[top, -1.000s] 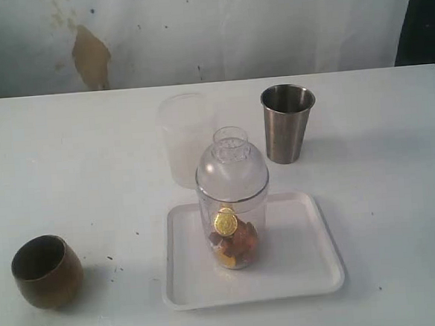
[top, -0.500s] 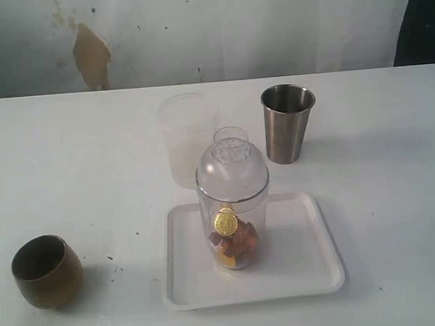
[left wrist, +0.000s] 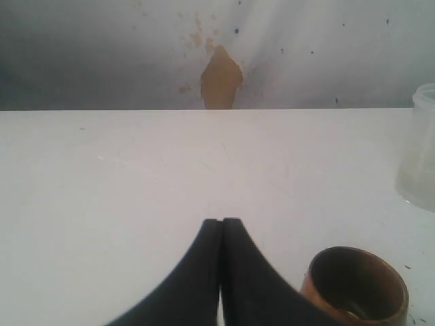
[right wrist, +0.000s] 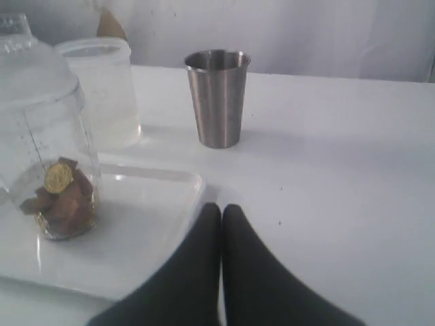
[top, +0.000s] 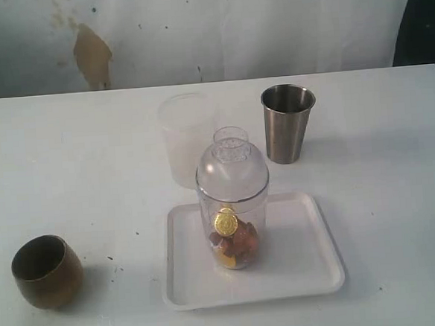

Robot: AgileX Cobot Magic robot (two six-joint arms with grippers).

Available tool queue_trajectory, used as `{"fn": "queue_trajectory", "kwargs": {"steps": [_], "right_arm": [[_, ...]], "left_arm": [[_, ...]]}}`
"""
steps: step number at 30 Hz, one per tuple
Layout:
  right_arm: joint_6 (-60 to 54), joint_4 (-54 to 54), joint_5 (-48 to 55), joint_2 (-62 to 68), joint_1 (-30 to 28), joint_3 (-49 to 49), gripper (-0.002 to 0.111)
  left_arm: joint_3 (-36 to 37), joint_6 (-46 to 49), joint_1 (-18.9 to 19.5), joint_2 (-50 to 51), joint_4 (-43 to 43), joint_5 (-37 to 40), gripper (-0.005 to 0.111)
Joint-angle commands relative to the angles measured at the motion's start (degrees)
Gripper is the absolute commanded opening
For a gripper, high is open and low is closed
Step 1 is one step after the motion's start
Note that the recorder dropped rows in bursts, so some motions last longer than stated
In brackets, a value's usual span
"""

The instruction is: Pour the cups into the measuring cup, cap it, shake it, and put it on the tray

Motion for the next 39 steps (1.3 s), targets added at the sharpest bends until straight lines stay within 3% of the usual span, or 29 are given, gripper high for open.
{"fn": "queue_trajectory", "kwargs": {"steps": [1, 15, 39], "right_arm": [[-3.7, 0.0, 2.9, -0.4, -0.5, 0.4, 0.0], [-8.4, 2.9, 3.0, -0.4, -9.5, 0.4, 0.0], [-8.6, 2.9, 3.0, -0.4, -9.7, 0.4, 0.0]], "left_arm": [[0.4, 0.1, 0.1, -0.3, 0.3, -0.3, 0.0], [0.4, 0.1, 0.1, -0.3, 0.3, -0.3, 0.0], [0.4, 0.1, -0.2, -0.3, 0.3, -0.3, 0.0]]}}
